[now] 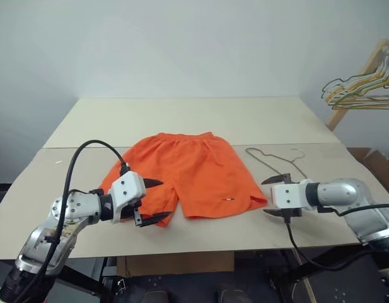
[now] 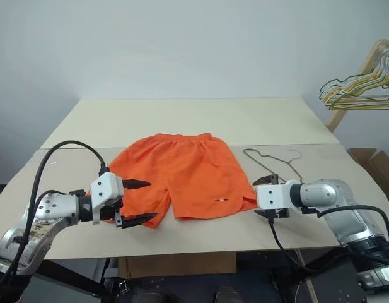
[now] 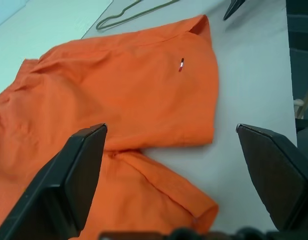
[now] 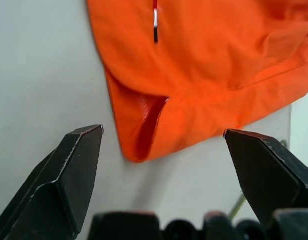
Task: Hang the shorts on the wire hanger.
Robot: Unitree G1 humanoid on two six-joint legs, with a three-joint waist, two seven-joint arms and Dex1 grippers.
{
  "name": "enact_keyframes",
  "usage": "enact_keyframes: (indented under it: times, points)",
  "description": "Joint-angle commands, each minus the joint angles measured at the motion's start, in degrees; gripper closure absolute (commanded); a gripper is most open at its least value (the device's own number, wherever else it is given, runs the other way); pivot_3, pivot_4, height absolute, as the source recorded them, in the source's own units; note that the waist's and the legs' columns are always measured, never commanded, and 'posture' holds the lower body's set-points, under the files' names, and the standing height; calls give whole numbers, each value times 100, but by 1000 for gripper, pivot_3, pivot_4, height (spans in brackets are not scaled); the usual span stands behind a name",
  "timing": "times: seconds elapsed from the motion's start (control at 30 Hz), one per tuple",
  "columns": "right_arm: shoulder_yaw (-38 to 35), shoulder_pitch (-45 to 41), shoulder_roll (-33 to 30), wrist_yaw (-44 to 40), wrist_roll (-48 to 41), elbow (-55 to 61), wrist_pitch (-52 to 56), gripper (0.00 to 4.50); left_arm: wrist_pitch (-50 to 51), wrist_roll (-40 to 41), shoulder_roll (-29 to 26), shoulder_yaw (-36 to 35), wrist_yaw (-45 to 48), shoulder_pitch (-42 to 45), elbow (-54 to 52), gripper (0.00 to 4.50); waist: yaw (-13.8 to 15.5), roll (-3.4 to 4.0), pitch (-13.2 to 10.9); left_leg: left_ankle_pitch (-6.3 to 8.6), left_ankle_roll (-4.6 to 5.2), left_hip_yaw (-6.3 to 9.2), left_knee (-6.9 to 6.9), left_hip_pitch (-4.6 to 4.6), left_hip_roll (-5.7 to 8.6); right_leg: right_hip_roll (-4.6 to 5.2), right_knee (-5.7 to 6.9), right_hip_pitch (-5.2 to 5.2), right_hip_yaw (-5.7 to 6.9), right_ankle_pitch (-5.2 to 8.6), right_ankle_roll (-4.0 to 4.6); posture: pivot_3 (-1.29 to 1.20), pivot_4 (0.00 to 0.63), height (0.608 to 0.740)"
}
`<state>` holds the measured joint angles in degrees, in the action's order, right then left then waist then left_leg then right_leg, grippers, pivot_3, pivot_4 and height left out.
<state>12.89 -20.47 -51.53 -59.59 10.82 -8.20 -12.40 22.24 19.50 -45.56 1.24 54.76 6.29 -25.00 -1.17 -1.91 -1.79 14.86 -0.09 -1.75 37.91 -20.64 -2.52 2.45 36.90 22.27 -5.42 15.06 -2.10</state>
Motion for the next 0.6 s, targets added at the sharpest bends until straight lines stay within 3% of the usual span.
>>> enact_keyframes:
  times: [0.03, 0.13, 0.23, 0.5, 0.6]
  points:
    - [91, -365, 167, 179, 239, -429, -84, 33, -122, -56, -23, -22, 7, 93, -28, 0, -25, 0, 0, 0, 0, 0, 0, 0, 0, 0, 0, 0, -1, 1, 1, 15, 0, 740]
    - [153, -513, 315, 149, 214, -710, -63, 588, -154, -82, -27, -34, -1, 28, -65, 0, -42, 0, 0, 1, 1, 0, 0, -2, 0, 1, -1, 0, -2, 1, 0, 18, 0, 740]
    - [246, -590, 393, 173, 332, -921, -91, 1537, -160, -103, -29, -44, -27, -4, -76, 0, -41, 0, 0, 1, 1, 0, 0, -1, 0, 1, -1, 0, -3, 1, 0, 18, 0, 740]
    - [355, -586, 483, 113, 445, -1013, 215, 4468, -191, -199, -4, -68, -93, -107, -121, 0, -4, 0, 0, 0, 1, 0, 0, 0, 0, 1, 2, 0, -4, 0, 0, 38, 0, 740]
    - [323, -420, 427, -82, 319, -644, 490, 4468, -197, -212, -1, -76, -121, -154, -157, 0, 13, 0, 0, 0, 0, 0, 0, 0, 0, 1, 3, -1, -4, 0, 0, 42, 0, 740]
